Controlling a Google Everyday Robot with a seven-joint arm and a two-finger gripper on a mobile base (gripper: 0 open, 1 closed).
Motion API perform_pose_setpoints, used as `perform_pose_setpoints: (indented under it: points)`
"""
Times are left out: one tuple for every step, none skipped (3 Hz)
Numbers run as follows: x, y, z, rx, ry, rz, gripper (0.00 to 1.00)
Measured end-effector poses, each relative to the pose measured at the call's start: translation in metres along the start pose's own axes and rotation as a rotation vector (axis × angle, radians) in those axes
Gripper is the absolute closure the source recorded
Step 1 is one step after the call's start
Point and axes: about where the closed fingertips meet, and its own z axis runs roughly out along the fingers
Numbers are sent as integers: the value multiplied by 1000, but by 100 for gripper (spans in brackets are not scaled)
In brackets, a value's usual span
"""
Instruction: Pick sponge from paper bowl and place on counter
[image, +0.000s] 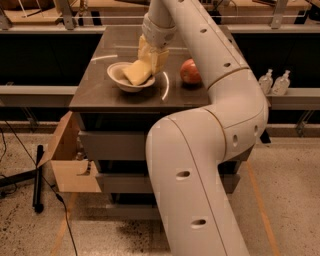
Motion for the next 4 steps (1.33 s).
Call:
perform_pose_setpoints:
  points:
    - [12,3,-19,24,34,76,100]
    - [30,7,-40,50,87,152,100]
    - [51,23,-59,59,131,257,100]
    - [63,42,-83,73,132,367,100]
